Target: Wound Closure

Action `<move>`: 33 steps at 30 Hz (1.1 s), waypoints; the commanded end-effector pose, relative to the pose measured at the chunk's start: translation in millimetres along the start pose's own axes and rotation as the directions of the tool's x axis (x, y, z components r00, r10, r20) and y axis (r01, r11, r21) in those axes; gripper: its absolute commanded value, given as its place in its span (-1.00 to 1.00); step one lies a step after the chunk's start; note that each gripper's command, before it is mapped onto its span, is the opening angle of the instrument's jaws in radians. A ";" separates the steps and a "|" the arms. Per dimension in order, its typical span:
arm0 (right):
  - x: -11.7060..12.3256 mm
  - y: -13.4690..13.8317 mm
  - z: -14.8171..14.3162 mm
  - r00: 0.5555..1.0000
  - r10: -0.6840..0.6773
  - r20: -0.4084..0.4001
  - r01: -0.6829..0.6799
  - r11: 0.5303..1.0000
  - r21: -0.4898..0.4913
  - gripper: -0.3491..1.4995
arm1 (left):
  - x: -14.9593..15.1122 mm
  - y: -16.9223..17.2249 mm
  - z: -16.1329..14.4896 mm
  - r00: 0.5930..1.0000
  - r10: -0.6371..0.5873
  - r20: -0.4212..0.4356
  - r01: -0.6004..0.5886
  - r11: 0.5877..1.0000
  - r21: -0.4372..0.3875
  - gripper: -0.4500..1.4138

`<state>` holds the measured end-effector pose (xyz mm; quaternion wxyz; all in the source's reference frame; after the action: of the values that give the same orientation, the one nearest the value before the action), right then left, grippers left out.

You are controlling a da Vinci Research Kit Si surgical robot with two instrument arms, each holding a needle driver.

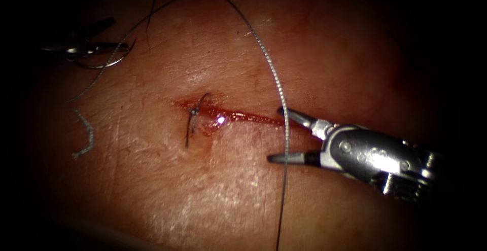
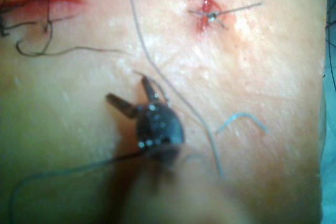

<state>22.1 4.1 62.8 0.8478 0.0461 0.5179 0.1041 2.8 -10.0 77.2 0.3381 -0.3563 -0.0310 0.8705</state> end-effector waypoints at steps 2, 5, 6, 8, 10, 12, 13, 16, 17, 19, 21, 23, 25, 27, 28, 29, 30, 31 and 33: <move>-0.1 -0.4 1.1 1.000 0.000 -0.003 0.000 1.000 0.004 0.40 | -0.9 0.8 0.2 1.000 -0.003 0.002 0.003 1.000 -0.005 0.03; -0.2 -0.5 1.3 1.000 -0.001 -0.002 0.001 1.000 0.007 0.40 | -0.9 2.3 -0.1 1.000 -0.024 0.003 0.024 1.000 -0.010 0.06; -0.2 -0.5 1.3 1.000 -0.001 -0.002 0.001 1.000 0.007 0.40 | -0.9 2.3 -0.1 1.000 -0.024 0.003 0.024 1.000 -0.010 0.06; -0.3 -0.6 1.4 1.000 -0.002 0.001 0.002 1.000 0.007 0.38 | -0.6 3.0 -0.4 0.999 -0.032 0.006 0.032 0.999 -0.007 0.14; -0.4 -0.7 1.6 1.000 -0.004 0.004 0.003 1.000 0.009 0.38 | -0.3 3.4 -0.7 0.999 -0.040 0.010 0.040 0.999 -0.002 0.17; -0.4 -0.8 1.6 1.000 -0.004 0.005 0.004 1.000 0.012 0.38 | -0.1 3.5 -0.7 0.999 -0.043 0.011 0.043 0.999 -0.004 0.17; -0.4 -0.8 1.7 1.000 -0.004 0.003 0.004 1.000 0.015 0.38 | 0.0 3.6 -0.8 0.999 -0.045 0.015 0.045 0.999 -0.003 0.23; -0.5 -0.8 1.8 1.000 -0.005 0.006 0.005 1.000 0.016 0.36 | 0.6 3.3 -1.1 0.998 -0.051 0.022 0.051 0.999 -0.003 0.30; -0.5 -0.9 1.8 1.000 -0.005 0.006 0.005 1.000 0.016 0.36 | 0.7 3.2 -1.2 0.998 -0.053 0.018 0.053 0.999 0.000 0.30; -0.5 -1.0 1.9 1.000 -0.006 0.008 0.006 1.000 0.017 0.36 | 1.0 3.8 -1.4 0.998 -0.059 0.018 0.059 0.998 0.004 0.26; -0.5 -1.0 1.9 1.000 -0.006 0.008 0.006 1.000 0.017 0.34 | 0.9 4.3 -1.3 0.998 -0.062 0.015 0.061 0.998 0.010 0.24; -0.5 -1.0 2.0 1.000 -0.006 0.008 0.006 1.000 0.017 0.34 | 0.9 4.8 -1.2 0.998 -0.061 0.031 0.061 0.998 0.004 0.24; -0.5 -1.0 2.0 1.000 -0.006 0.008 0.006 1.000 0.017 0.34 | 0.8 5.2 -0.9 0.997 -0.058 0.056 0.058 0.998 0.001 0.23; -0.5 -1.0 1.9 1.000 -0.006 0.008 0.006 1.000 0.017 0.34 | 0.4 5.7 -0.6 0.992 -0.043 0.115 0.044 0.999 -0.005 0.15; -0.5 -1.0 1.9 1.000 -0.006 0.010 0.006 1.000 0.019 0.34 | 0.1 5.9 -0.5 0.985 -0.015 0.171 0.012 1.000 0.019 0.08; -0.5 -1.0 1.9 1.000 -0.006 0.010 0.006 1.000 0.019 0.34 | 0.1 5.9 -0.5 0.985 -0.015 0.171 0.012 1.000 0.019 0.08; -0.5 -1.0 1.9 1.000 -0.006 0.010 0.006 1.000 0.019 0.34 | 0.0 5.9 -0.5 0.981 0.001 0.195 -0.007 1.000 0.028 0.06; -0.5 -1.1 1.9 1.000 -0.006 0.010 0.006 1.000 0.019 0.34 | -0.3 6.0 -0.5 0.974 0.013 0.227 -0.022 0.999 0.037 0.03; -0.5 -1.1 1.9 1.000 -0.006 0.010 0.006 1.000 0.019 0.34 | -0.4 6.1 -0.4 0.969 0.017 0.246 -0.028 0.999 0.044 0.03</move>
<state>22.8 3.4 63.4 0.8512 0.0515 0.5133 0.0964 -0.1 -14.2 74.9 0.3240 -0.2263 -0.0452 0.9175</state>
